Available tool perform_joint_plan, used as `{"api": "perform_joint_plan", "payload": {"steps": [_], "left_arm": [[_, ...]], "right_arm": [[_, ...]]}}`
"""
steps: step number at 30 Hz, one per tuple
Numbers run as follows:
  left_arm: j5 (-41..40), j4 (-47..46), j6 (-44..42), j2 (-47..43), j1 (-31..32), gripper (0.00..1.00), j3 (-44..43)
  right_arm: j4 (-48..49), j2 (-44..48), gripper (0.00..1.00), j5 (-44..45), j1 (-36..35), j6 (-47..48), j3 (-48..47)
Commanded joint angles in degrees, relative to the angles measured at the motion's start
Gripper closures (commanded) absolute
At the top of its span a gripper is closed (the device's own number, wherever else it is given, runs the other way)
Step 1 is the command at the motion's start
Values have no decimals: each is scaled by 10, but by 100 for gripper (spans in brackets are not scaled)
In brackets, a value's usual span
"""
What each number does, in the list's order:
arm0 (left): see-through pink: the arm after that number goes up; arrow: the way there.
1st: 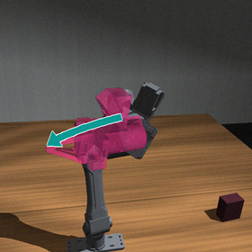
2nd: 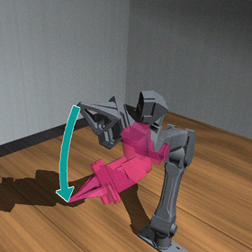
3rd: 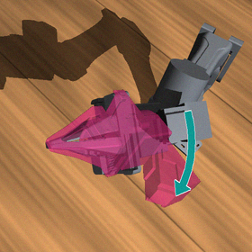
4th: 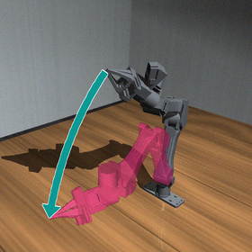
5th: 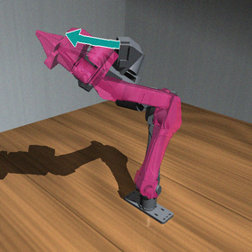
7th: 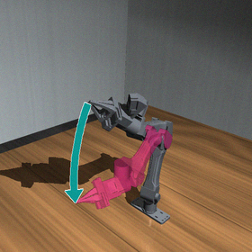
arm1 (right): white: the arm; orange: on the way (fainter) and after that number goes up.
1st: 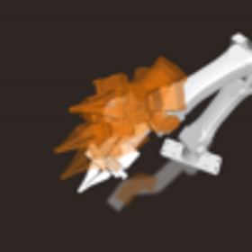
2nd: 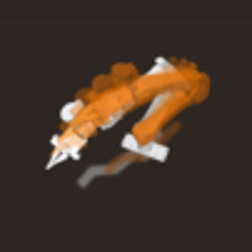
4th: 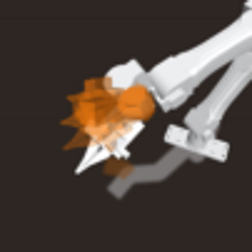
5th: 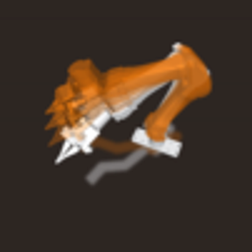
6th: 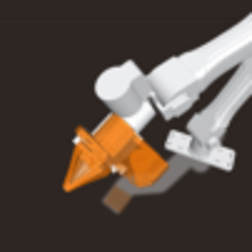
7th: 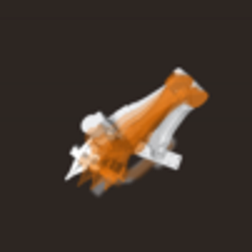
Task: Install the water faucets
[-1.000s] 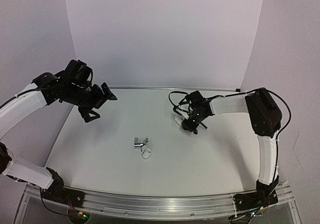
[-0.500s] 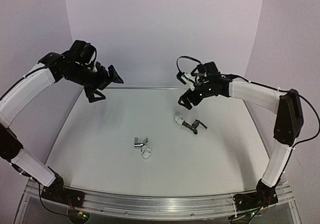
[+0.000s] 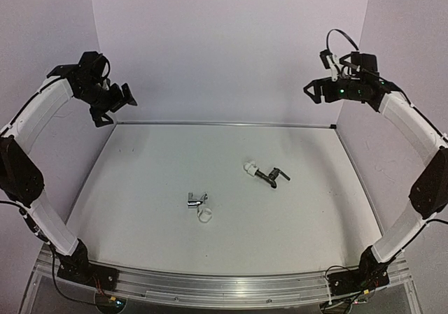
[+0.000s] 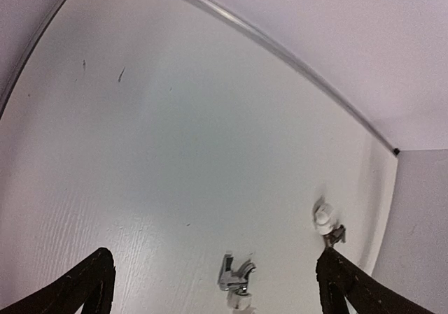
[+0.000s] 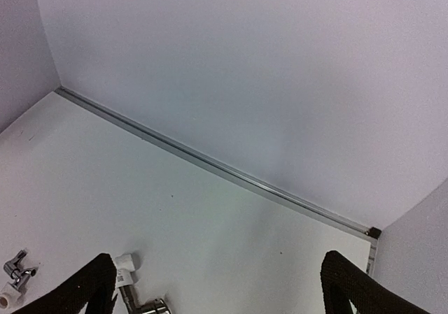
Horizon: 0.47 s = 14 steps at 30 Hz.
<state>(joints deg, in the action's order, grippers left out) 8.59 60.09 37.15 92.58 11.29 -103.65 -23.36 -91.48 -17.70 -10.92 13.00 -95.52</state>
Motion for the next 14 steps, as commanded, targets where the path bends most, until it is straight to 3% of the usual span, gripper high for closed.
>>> {"api": "perform_joint_plan", "payload": {"steps": [1, 6, 14], "left_arm": [[14, -23, -80, -30, -4, 0, 92], [61, -85, -118, -63, -7, 0, 189], [59, -76, -145, -65, -7, 0, 215]], "right_arm": [[-16, 12, 2, -45, 77, -43, 67], [-14, 20, 2, -66, 105, -45, 126], [-15, 12, 2, -114, 105, -41, 141]]}}
